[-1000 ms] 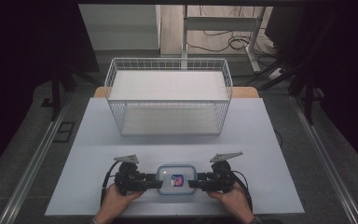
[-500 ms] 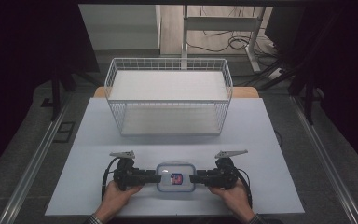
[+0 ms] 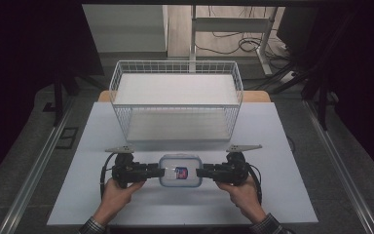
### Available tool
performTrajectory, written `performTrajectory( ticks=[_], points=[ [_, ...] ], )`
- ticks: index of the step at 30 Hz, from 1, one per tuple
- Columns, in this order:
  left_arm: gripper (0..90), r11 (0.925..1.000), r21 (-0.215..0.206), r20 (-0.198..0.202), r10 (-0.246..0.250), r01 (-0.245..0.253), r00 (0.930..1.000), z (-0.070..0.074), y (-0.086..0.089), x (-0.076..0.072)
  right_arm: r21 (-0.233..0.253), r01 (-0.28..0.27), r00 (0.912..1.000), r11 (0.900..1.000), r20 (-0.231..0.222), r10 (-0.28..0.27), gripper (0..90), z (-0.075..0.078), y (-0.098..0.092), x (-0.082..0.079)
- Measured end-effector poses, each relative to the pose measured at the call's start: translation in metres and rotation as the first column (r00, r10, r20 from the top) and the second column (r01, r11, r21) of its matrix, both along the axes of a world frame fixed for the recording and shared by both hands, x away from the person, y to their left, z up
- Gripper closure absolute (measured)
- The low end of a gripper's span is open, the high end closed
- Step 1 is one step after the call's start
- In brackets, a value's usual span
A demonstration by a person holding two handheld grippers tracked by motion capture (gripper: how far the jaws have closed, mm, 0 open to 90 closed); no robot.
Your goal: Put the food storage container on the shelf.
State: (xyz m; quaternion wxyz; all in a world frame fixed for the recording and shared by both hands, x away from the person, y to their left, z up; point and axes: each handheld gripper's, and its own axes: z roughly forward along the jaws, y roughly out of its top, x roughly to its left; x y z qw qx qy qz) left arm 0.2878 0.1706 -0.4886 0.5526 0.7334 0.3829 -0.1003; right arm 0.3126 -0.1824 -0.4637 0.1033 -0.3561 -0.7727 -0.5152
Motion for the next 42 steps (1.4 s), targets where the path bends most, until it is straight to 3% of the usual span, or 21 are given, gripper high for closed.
performTrajectory(
  ticks=[11, 13, 15, 25, 28, 35, 42],
  points=[
    [57.7, 0.9977, -0.022, 0.061, 0.065, -0.063, 0.9961, 0.040, 0.005, 0.018, 0.020, -0.004, 0.9984, 1.000, 0.057, 0.003, 58.3, 0.039, 0.007, 0.029],
    [57.5, 0.9969, -0.023, 0.071, 0.076, -0.075, 0.9946, 0.051, 0.006, 0.024, 0.033, -0.003, 0.9978, 0.999, 0.066, 0.001, 58.3, 0.051, 0.009, 0.038],
    [57.5, 0.9965, -0.022, 0.079, 0.082, -0.080, 0.9935, 0.059, 0.007, 0.029, 0.035, -0.003, 0.9977, 0.999, 0.067, 0.000, 58.3, 0.053, 0.009, 0.040],
    [57.3, 0.9939, -0.037, 0.101, 0.107, -0.104, 0.9892, 0.097, 0.012, 0.058, 0.050, 0.011, 0.9947, 0.999, 0.102, -0.016, 58.2, 0.092, 0.015, 0.069],
    [57.1, 0.9928, -0.032, 0.118, 0.119, -0.116, 0.9859, 0.116, 0.014, 0.071, 0.065, 0.015, 0.9930, 0.998, 0.116, -0.023, 58.1, 0.108, 0.017, 0.083],
    [56.8, 0.9912, -0.026, 0.140, 0.132, -0.130, 0.9812, 0.144, 0.019, 0.097, 0.090, 0.026, 0.9901, 0.996, 0.135, -0.038, 58.0, 0.129, 0.022, 0.106],
    [56.5, 0.9890, -0.049, 0.138, 0.145, -0.139, 0.9798, 0.155, 0.023, 0.123, 0.089, 0.042, 0.9869, 0.995, 0.151, -0.056, 57.9, 0.146, 0.028, 0.130]
  ],
)
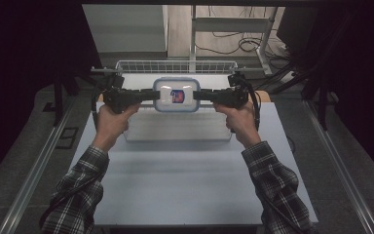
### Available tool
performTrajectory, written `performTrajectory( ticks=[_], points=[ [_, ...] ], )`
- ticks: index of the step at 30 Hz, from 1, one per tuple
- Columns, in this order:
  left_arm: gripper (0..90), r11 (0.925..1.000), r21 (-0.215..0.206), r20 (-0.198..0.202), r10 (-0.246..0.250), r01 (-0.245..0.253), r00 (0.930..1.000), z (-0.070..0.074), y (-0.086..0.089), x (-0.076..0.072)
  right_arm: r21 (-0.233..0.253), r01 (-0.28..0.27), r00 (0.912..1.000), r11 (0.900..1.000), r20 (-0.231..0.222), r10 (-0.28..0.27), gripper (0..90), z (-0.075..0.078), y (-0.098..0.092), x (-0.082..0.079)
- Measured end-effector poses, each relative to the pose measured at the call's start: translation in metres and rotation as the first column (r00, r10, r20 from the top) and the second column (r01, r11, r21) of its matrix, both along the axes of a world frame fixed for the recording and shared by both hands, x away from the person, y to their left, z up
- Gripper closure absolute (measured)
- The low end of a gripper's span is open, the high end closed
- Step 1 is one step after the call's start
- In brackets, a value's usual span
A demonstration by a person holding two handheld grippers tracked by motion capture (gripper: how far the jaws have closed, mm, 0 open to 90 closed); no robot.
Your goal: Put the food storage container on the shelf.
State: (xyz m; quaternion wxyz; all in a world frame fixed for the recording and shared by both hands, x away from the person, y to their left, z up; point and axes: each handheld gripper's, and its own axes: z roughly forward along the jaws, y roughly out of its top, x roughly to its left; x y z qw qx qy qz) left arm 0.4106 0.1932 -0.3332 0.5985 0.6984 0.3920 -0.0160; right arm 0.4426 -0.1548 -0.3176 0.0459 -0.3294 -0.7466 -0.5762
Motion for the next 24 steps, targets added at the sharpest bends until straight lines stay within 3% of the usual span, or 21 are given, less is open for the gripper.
performTrajectory(
  ticks=[7, 14, 21, 24],
  points=[
    [56.4, 0.9991, -0.040, -0.030, 0.009, -0.010, 0.9995, -0.005, -0.005, 0.025, -0.006, 0.031, 0.9994, 1.000, -0.014, -0.031, 57.6, 0.004, -0.003, 0.023],
    [56.3, 0.9978, -0.061, -0.058, 0.024, -0.027, 0.9980, -0.012, -0.007, 0.044, 0.004, 0.049, 0.9975, 0.999, -0.052, -0.049, 57.4, 0.000, -0.005, 0.043],
    [55.5, 0.9976, -0.050, -0.064, 0.045, -0.049, 0.9969, -0.020, -0.005, 0.049, 0.008, 0.049, 0.9944, 0.999, -0.094, -0.048, 56.9, -0.012, -0.003, 0.053],
    [53.1, 0.9982, -0.016, -0.061, 0.056, -0.057, 0.9966, -0.018, -0.008, 0.049, 0.013, 0.067, 0.9935, 0.998, -0.093, -0.065, 56.1, -0.014, -0.002, 0.054]
  ],
)
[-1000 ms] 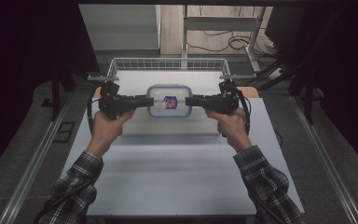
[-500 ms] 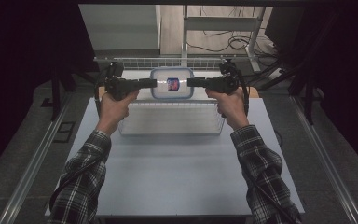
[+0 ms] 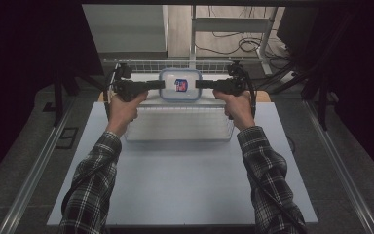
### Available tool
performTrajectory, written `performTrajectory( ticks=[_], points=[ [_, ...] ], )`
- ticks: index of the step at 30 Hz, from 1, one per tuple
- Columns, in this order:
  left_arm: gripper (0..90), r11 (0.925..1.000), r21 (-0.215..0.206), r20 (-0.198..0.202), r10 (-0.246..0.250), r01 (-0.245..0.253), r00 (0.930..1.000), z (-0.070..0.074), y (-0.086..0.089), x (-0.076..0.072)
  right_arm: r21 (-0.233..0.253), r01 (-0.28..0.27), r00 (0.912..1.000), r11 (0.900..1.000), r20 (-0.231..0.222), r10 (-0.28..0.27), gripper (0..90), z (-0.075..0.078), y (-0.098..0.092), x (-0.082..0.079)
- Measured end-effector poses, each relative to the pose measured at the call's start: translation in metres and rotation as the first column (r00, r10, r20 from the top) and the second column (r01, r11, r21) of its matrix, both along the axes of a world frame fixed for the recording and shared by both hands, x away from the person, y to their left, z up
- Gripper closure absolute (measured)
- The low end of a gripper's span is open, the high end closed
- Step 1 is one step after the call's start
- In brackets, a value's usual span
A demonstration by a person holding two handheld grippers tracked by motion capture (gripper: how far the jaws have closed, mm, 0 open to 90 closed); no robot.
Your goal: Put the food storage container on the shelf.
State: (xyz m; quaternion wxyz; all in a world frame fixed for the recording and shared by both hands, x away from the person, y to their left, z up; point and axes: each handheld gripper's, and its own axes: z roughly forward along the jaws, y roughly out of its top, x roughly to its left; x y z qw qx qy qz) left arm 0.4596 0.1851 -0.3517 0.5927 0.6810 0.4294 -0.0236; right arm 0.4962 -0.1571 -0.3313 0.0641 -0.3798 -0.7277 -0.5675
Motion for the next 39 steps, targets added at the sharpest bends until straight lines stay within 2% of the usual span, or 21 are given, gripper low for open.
performTrajectory(
  ticks=[2, 5, 8, 11, 15, 20, 21, 26, 29, 30, 31, 34, 37, 39],
  points=[
    [50.0, 0.9998, 0.018, 0.003, 0.003, -0.003, 1.0000, 0.000, -0.003, 0.000, -0.010, 0.003, 0.9999, 1.000, 0.011, -0.002, 56.1, 0.001, 0.002, -0.001],
    [50.2, 0.9999, 0.009, 0.002, 0.005, -0.005, 1.0000, 0.000, -0.003, 0.001, -0.022, 0.018, 0.9997, 1.000, 0.018, -0.017, 55.3, 0.002, 0.003, -0.001],
    [49.3, 1.0000, 0.002, -0.010, 0.007, -0.007, 0.9999, -0.003, -0.003, 0.001, -0.076, 0.064, 0.9967, 0.995, 0.055, -0.059, 58.3, 0.005, 0.005, -0.003],
    [46.3, 0.9985, 0.027, -0.003, 0.048, -0.048, 0.9988, -0.001, -0.004, 0.001, -0.129, 0.082, 0.9947, 0.988, 0.072, -0.074, 58.3, 0.006, 0.009, -0.004],
    [44.8, 0.9936, 0.077, 0.010, 0.082, -0.082, 0.9966, 0.004, -0.006, 0.003, -0.103, 0.101, 0.9935, 0.989, 0.061, -0.095, 61.2, 0.004, 0.010, -0.003],
    [45.0, 0.9852, 0.127, 0.023, 0.113, -0.115, 0.9933, 0.010, -0.010, 0.007, -0.118, 0.120, 0.9910, 0.986, 0.074, -0.112, 61.1, 0.006, 0.012, -0.006],
    [45.1, 0.9844, 0.127, 0.024, 0.120, -0.122, 0.9925, 0.010, -0.011, 0.007, -0.118, 0.122, 0.9907, 0.985, 0.074, -0.114, 61.1, 0.007, 0.012, -0.006],
    [45.2, 0.9842, 0.133, 0.028, 0.114, -0.117, 0.9930, 0.010, -0.011, 0.008, -0.124, 0.122, 0.9910, 0.985, 0.070, -0.114, 61.4, 0.008, 0.011, -0.009],
    [44.4, 0.9797, 0.159, 0.044, 0.116, -0.122, 0.9922, 0.012, -0.013, 0.006, -0.129, 0.114, 0.9918, 0.985, 0.073, -0.105, 61.8, 0.009, 0.010, -0.011],
    [42.8, 0.9753, 0.180, 0.067, 0.117, -0.128, 0.9908, 0.014, -0.014, 0.004, -0.130, 0.112, 0.9916, 0.985, 0.079, -0.103, 61.7, 0.010, 0.009, -0.012],
    [39.6, 0.9749, 0.182, 0.083, 0.115, -0.128, 0.9899, 0.015, -0.015, 0.002, -0.133, 0.116, 0.9899, 0.984, 0.097, -0.104, 59.6, 0.010, 0.009, -0.014],
    [28.7, 0.9824, 0.162, 0.114, 0.075, -0.093, 0.9907, 0.018, -0.017, -0.004, -0.149, 0.122, 0.9851, 0.981, 0.139, -0.101, 45.5, 0.010, 0.009, -0.019],
    [21.0, 0.9716, 0.219, 0.158, 0.056, -0.090, 0.9859, 0.020, -0.020, -0.009, -0.166, 0.109, 0.9842, 0.980, 0.156, -0.083, 31.2, 0.005, 0.010, -0.023],
    [16.0, 0.9629, 0.253, 0.179, 0.048, -0.094, 0.9827, 0.020, -0.022, -0.013, -0.180, 0.108, 0.9799, 0.978, 0.185, -0.074, 24.0, 0.002, 0.012, -0.026]
  ],
)
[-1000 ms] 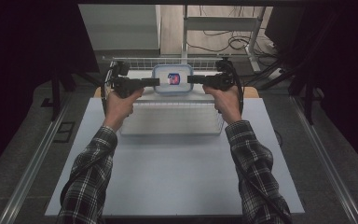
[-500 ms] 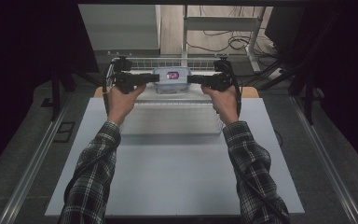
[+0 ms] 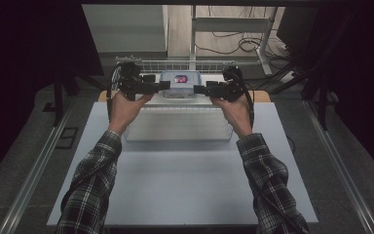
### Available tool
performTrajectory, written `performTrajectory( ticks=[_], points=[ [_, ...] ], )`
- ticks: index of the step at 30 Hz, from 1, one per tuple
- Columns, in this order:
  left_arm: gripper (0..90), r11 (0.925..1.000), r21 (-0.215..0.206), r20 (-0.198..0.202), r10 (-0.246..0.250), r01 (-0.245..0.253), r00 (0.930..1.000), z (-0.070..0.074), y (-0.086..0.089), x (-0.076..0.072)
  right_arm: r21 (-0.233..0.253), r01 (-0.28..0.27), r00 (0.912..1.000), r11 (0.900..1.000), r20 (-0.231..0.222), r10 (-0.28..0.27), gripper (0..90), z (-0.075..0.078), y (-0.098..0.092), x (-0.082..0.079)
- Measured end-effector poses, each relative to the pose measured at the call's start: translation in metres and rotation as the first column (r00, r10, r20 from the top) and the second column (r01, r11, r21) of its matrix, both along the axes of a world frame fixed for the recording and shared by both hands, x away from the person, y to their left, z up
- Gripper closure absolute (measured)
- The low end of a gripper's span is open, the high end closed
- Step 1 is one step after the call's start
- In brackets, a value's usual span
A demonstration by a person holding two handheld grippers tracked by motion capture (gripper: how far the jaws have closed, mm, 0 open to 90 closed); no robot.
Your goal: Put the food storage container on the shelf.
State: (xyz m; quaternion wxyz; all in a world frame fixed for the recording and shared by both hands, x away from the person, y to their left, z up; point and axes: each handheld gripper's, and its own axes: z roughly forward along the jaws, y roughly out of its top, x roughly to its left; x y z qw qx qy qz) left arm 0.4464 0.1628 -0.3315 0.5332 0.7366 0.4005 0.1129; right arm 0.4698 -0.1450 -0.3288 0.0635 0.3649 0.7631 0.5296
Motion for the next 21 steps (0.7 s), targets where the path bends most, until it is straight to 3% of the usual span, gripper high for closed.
performTrajectory(
  ticks=[7, 12, 17, 21],
  points=[
    [6.2, 0.9970, 0.077, 0.034, -0.010, 0.007, 0.9994, -0.007, -0.007, -0.017, -0.044, -0.008, 0.9993, 0.999, 0.036, 0.009, 11.9, -0.009, 0.005, -0.013],
    [4.4, 0.9960, 0.086, 0.019, -0.026, 0.024, 0.9995, -0.013, -0.006, -0.025, -0.069, -0.004, 0.9985, 0.998, 0.053, 0.007, 8.4, -0.013, 0.005, -0.019],
    [2.6, 0.9939, 0.107, 0.050, -0.033, 0.028, 0.9982, -0.016, -0.006, -0.037, -0.104, -0.003, 0.9964, 0.995, 0.084, 0.011, 6.1, -0.015, 0.004, -0.026],
    [2.0, 0.9936, 0.108, 0.066, -0.042, 0.035, 0.9969, -0.018, -0.006, -0.046, -0.101, -0.010, 0.9952, 0.995, 0.096, 0.020, 5.7, -0.016, 0.003, -0.033]
  ],
)
